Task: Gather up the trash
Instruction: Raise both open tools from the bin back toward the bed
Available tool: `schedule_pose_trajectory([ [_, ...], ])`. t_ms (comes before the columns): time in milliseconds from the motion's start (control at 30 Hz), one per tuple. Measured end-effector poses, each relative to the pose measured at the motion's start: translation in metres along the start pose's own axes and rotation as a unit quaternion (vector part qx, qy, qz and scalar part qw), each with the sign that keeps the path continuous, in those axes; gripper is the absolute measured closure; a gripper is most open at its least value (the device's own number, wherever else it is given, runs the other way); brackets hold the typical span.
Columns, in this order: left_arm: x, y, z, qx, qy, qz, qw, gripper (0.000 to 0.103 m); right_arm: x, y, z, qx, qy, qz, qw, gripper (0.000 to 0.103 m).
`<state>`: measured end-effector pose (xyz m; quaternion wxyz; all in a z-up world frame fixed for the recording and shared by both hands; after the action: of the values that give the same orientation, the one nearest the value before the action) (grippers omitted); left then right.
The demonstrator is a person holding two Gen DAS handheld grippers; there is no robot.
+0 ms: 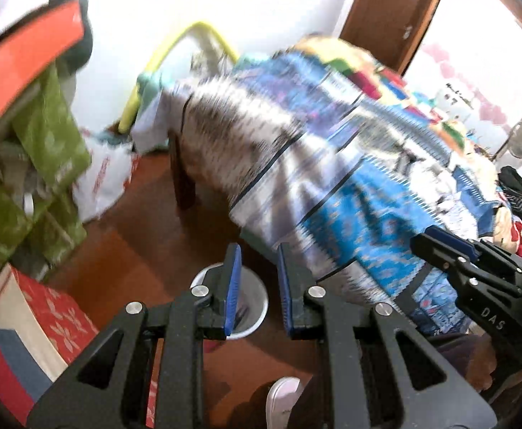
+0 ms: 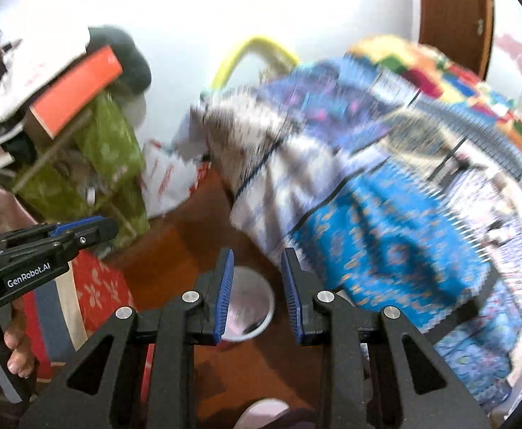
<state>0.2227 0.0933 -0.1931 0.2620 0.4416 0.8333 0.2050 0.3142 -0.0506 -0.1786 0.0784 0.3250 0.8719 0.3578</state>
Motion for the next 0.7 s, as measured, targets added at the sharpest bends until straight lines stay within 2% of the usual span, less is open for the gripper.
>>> schedule_pose_trajectory([
  [67, -0.018, 0.007, -0.020, -0.025, -0.007, 0.014, 0.9996, 0.082, -0.005, 0.006, -0.024, -0.030, -0.008, 0.004, 1.000, 0.078],
  [167, -0.044, 0.016, -0.050, -0.068, -0.018, 0.034, 0.9969, 0.068, -0.013, 0.015, -0.058, -0.074, -0.019, 0.009, 0.997, 0.078],
  [367, -0.105, 0.029, -0.102, -0.150, -0.044, 0.078, 0.9846, 0.051, -0.043, 0.022, -0.131, -0.151, -0.057, 0.017, 0.987, 0.078],
  [533, -0.152, 0.037, -0.131, -0.200, -0.073, 0.101, 0.9719, 0.029, -0.072, 0.023, -0.167, -0.182, -0.098, 0.025, 0.978, 0.076],
  [600, -0.170, 0.040, -0.136, -0.216, -0.083, 0.106, 0.9671, 0.013, -0.084, 0.022, -0.178, -0.191, -0.110, 0.032, 0.975, 0.070],
  [700, -0.194, 0.044, -0.140, -0.241, -0.092, 0.114, 0.9595, 0.007, -0.105, 0.017, -0.192, -0.206, -0.130, 0.050, 0.969, 0.064],
])
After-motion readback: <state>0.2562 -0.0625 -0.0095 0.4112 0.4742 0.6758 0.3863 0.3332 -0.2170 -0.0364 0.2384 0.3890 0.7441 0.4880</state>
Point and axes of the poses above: each gripper's, at about its wrist camera, not at the fingertips, and z roughly the way its jaws point, x to its left, y to its top, the point moved 6 cm from there along z, roughly the way its jaws point, and after that the axes turned 5 degrees about -z, right-handed, at the moved point
